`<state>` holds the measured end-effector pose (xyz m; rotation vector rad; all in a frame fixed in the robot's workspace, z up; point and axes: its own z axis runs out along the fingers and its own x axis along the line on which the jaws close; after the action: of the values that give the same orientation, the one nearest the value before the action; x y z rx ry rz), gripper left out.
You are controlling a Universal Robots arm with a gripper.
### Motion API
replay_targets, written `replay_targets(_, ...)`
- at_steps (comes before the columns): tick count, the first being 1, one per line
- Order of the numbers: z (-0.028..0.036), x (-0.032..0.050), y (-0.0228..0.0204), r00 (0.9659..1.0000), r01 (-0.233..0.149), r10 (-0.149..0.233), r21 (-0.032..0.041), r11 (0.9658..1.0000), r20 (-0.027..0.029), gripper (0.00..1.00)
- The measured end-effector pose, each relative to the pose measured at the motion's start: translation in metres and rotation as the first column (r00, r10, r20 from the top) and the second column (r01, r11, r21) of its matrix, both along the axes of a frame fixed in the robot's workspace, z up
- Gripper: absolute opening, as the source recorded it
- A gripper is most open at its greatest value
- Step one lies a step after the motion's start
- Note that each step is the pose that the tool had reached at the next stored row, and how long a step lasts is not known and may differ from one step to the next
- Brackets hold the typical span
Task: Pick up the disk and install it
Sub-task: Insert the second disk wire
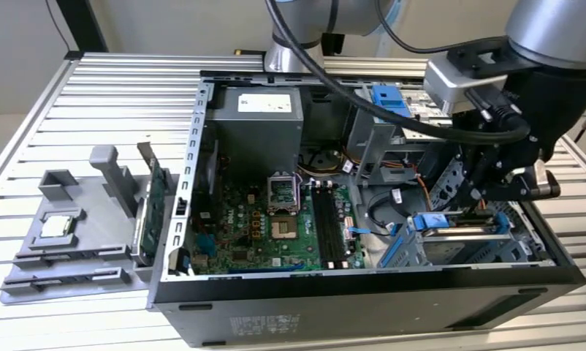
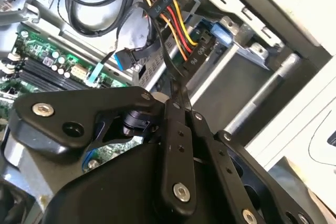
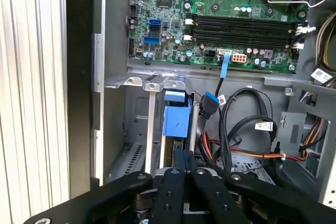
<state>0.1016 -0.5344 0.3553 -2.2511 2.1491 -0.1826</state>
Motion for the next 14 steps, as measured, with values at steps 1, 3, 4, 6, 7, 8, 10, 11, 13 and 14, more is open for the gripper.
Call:
replay_targets(1, 0.0048, 0.0, 0.0, 1.0, 0.0, 0.0, -0.0004, 1.0, -0.0001, 0.0)
replay_targets(3, 0.0132, 0.0, 0.0, 1.0, 0.0, 0.0, -0.0004, 1.0, -0.0001, 0.0)
replay_targets(4, 0.0172, 0.0, 0.0, 1.0, 0.0, 0.0, -0.0005, 1.0, -0.0002, 0.0)
replay_targets(6, 0.0245, -0.0001, -0.0003, 1.0, 0.0, 0.0, -0.0005, 1.0, -0.0002, 0.0)
replay_targets(7, 0.0268, -0.0001, -0.0008, 1.0, 0.0, 0.0, -0.0003, 1.0, -0.0002, 0.0)
replay_targets(8, 0.0284, -0.0001, -0.0014, 1.0, 0.0, 0.0, 0.0019, 1.0, -0.0001, 0.0)
replay_targets(10, 0.0287, 0.0, -0.0016, 1.0, 0.0, 0.0, 0.0031, 1.0, -0.0001, 0.0)
replay_targets(11, 0.0287, 0.0, -0.0016, 1.0, 0.0, 0.0, 0.0032, 1.0, -0.0002, 0.0)
replay_targets(13, 0.0288, 0.0, -0.0017, 1.0, 0.0, 0.0, 0.0031, 1.0, -0.0002, 0.0)
replay_targets(14, 0.0288, -0.0001, -0.0018, 1.0, 0.0, 0.0, 0.0031, 1.0, -0.0002, 0.0)
